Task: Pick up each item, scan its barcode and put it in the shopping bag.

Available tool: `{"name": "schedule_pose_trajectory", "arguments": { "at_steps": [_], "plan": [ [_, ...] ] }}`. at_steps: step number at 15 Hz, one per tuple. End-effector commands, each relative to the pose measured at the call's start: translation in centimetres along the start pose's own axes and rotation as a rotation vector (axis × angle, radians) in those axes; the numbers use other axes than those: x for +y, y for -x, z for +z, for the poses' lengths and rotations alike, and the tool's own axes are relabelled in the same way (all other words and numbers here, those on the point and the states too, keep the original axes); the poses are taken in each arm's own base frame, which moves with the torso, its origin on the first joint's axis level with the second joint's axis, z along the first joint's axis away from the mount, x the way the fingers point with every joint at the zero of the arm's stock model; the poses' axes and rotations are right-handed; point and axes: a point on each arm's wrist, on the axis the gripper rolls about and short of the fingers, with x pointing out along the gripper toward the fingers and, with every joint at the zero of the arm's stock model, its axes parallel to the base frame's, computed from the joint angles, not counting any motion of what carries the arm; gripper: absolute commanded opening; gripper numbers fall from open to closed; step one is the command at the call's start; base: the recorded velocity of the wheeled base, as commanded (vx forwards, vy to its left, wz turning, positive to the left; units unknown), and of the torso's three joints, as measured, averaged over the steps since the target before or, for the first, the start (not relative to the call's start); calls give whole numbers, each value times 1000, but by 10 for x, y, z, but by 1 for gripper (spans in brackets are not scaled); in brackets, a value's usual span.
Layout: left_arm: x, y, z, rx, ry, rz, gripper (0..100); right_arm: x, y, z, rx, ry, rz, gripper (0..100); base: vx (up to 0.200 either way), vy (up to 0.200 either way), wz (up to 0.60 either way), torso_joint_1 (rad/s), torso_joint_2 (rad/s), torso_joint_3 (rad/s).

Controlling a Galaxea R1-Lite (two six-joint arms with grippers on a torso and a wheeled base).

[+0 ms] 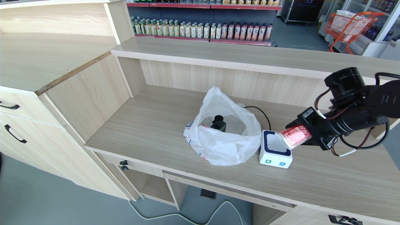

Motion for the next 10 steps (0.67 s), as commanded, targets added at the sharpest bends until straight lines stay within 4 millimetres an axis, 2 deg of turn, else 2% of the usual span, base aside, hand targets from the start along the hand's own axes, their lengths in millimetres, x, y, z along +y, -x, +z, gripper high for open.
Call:
{"name": "schedule_pose_trajectory", "arguments": {
  "at_steps": [1, 6, 7, 9, 10],
  "plan": [
    [0, 0, 0, 0, 0, 0, 100, 0, -1, 0, 3, 0, 0, 0, 0, 0, 0, 0, 0, 0],
    [0, 0, 0, 0, 0, 0, 100, 1, 4, 0, -8, 59, 13, 0, 0, 0, 0, 0, 0, 0],
    [0, 0, 0, 0, 0, 0, 100, 5, 21, 1, -57, 176, 66, 0, 0, 0, 0, 0, 0, 0],
    [0, 0, 0, 0, 0, 0, 100, 10, 37, 2, -200, 321, 144, 0, 0, 0, 0, 0, 0, 0],
    [0, 0, 0, 0, 0, 0, 100, 12, 45, 2, -322, 506, 203, 0, 0, 0, 0, 0, 0, 0]
  ]
}}
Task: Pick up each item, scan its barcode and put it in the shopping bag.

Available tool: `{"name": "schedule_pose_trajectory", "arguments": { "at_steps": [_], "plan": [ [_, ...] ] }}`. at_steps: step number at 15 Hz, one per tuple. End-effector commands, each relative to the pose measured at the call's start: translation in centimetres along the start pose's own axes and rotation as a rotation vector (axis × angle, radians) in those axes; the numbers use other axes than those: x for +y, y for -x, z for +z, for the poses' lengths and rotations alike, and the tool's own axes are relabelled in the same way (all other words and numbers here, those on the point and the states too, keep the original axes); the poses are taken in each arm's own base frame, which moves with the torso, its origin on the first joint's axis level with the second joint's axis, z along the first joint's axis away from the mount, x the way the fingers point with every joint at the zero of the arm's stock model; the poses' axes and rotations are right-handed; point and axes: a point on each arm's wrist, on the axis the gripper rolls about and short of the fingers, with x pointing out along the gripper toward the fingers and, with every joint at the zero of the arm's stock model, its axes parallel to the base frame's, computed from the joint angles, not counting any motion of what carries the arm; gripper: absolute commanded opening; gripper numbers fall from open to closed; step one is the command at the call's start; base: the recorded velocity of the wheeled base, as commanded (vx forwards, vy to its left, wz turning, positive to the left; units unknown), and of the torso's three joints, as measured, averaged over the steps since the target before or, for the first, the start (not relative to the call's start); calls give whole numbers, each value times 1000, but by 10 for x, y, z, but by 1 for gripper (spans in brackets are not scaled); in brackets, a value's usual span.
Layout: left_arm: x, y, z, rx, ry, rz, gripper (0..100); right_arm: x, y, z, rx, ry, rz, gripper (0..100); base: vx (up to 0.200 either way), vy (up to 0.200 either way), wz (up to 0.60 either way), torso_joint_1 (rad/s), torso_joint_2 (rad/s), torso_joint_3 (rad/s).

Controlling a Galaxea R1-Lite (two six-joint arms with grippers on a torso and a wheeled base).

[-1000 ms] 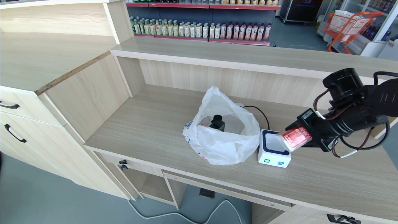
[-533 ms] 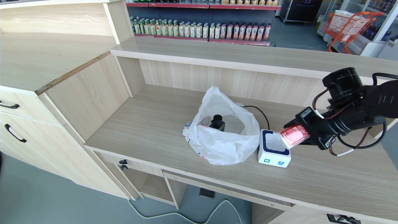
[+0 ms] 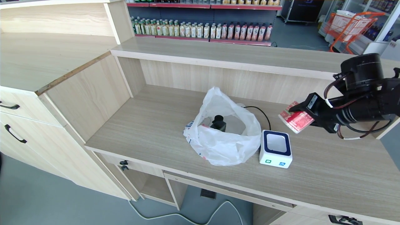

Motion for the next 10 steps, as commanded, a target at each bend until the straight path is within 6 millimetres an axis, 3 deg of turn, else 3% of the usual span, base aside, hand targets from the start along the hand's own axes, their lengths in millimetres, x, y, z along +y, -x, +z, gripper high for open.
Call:
{"name": "schedule_pose_trajectory", "arguments": {
  "at_steps": [1, 3, 5, 10],
  "plan": [
    [0, 0, 0, 0, 0, 0, 100, 2, 26, 0, -217, 325, 90, 0, 0, 0, 0, 0, 0, 0],
    [0, 0, 0, 0, 0, 0, 100, 7, 35, 5, -430, 666, 125, 0, 0, 0, 0, 0, 0, 0],
    [0, 0, 0, 0, 0, 0, 100, 9, 43, 6, -555, 818, 125, 0, 0, 0, 0, 0, 0, 0],
    [0, 0, 0, 0, 0, 0, 100, 7, 48, 4, -634, 948, 101, 0, 0, 0, 0, 0, 0, 0]
  ]
}}
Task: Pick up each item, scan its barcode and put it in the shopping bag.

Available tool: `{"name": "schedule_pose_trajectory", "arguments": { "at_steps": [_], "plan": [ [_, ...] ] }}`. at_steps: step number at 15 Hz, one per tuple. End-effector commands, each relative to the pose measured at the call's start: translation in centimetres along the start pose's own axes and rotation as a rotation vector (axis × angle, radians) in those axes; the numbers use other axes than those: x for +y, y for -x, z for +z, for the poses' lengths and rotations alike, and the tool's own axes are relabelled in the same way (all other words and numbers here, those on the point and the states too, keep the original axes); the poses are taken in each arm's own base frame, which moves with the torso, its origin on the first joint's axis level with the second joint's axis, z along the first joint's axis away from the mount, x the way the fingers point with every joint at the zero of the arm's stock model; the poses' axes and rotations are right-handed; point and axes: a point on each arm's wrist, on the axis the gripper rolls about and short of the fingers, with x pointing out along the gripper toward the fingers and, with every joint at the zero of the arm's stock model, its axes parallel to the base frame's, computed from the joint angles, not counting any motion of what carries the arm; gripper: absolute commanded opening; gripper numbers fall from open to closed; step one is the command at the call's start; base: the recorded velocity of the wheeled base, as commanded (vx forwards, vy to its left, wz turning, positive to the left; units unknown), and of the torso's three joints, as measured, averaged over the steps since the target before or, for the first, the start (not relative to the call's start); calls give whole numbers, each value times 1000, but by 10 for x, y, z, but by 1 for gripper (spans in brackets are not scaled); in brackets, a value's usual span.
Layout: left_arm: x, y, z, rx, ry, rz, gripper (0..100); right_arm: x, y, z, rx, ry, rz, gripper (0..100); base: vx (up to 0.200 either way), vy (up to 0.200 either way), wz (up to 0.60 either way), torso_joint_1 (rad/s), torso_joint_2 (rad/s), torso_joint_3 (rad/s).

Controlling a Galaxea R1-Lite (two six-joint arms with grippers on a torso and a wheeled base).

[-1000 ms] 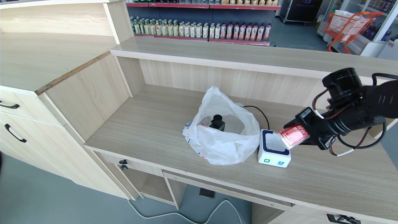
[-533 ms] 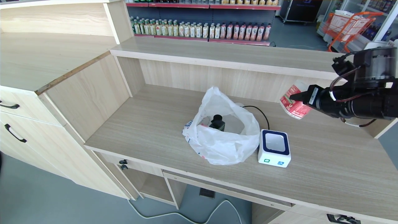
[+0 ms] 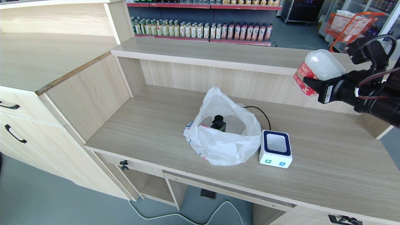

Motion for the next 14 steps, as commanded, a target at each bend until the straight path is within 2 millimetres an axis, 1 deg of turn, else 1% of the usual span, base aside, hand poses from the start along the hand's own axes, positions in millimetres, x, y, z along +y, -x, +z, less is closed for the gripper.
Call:
{"name": "schedule_pose_trajectory", "arguments": {
  "at_steps": [1, 2, 5, 7, 8, 10, 12, 14],
  "plan": [
    [0, 0, 0, 0, 0, 0, 100, 1, 4, -2, -6, 3, -1, 0, 0, 0, 0, 0, 0, 0],
    [0, 0, 0, 0, 0, 0, 100, 2, 7, -4, -7, 9, 0, 0, 0, 0, 600, -2, -2, 7],
    [0, 0, 0, 0, 0, 0, 100, 6, 11, 0, -20, 10, 14, 0, 0, 0, 600, 2, -1, 7],
    [0, 0, 0, 0, 0, 0, 100, 7, 11, -3, -10, 6, 17, 0, 0, 0, 600, 5, 0, 2],
    [0, 0, 0, 0, 0, 0, 100, 7, 11, -8, 11, 2, 18, 0, 0, 0, 600, -2, 2, 7],
    [0, 0, 0, 0, 0, 0, 100, 4, 2, -23, 62, -34, 6, 0, 0, 0, 0, 0, 0, 0],
    [0, 0, 0, 0, 0, 0, 100, -2, -7, -38, 111, -108, -18, 0, 0, 0, 0, 0, 0, 0],
    [0, 0, 0, 0, 0, 0, 100, -5, -14, -56, 172, -118, -28, 0, 0, 0, 0, 0, 0, 0]
  ]
}}
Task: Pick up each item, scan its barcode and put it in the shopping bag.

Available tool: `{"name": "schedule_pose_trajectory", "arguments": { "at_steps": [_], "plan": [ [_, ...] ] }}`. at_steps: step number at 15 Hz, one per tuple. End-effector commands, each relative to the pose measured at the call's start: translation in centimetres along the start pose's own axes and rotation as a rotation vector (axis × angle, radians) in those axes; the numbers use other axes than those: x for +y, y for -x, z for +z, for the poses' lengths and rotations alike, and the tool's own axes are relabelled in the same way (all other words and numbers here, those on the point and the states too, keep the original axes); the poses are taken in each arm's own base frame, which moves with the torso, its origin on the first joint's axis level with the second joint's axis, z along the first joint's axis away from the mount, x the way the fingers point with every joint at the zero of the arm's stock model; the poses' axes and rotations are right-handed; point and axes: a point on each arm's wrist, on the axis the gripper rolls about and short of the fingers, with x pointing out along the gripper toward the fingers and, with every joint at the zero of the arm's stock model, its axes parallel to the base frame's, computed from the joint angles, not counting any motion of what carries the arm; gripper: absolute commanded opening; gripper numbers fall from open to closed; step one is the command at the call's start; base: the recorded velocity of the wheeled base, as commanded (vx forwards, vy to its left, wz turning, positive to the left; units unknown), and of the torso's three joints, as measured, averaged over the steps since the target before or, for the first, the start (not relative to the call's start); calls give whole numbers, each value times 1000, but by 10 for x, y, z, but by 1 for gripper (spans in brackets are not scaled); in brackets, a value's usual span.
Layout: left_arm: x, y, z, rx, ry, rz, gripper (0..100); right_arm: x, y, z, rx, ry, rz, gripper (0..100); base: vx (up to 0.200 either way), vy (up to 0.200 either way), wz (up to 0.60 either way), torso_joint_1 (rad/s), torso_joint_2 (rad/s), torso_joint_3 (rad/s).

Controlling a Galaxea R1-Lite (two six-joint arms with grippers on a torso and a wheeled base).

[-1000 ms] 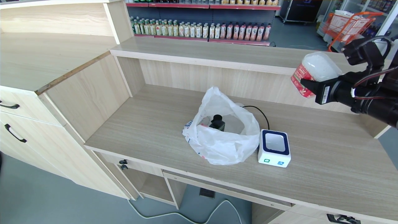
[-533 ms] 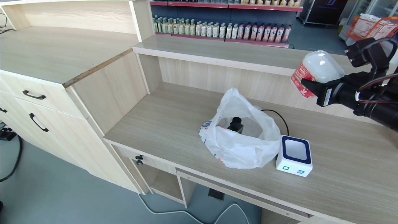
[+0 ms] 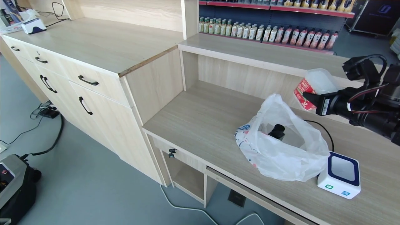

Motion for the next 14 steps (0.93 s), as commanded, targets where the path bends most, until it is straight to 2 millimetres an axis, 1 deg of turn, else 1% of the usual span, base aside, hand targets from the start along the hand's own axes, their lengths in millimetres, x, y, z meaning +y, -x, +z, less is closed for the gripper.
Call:
{"name": "schedule_pose_trajectory", "arguments": {
  "at_steps": [1, 3, 6, 8, 12, 14],
  "plan": [
    [0, 0, 0, 0, 0, 0, 100, -6, -15, -23, 79, -6, -15, 0, 0, 0, 0, 0, 0, 0],
    [0, 0, 0, 0, 0, 0, 100, -8, -20, -32, 111, -10, -23, 0, 0, 0, 0, 0, 0, 0],
    [0, 0, 0, 0, 0, 0, 100, -7, -29, -53, 176, -25, -17, 0, 0, 0, 0, 0, 0, 0],
    [0, 0, 0, 0, 0, 0, 100, -7, -31, -66, 223, -31, -16, 0, 0, 0, 0, 0, 0, 0],
    [0, 0, 0, 0, 0, 0, 100, -14, -17, -99, 332, -53, 44, 0, 0, 0, 0, 0, 0, 0],
    [0, 0, 0, 0, 0, 0, 100, -15, -15, -102, 342, -59, 42, 0, 0, 0, 0, 0, 0, 0]
  ]
}}
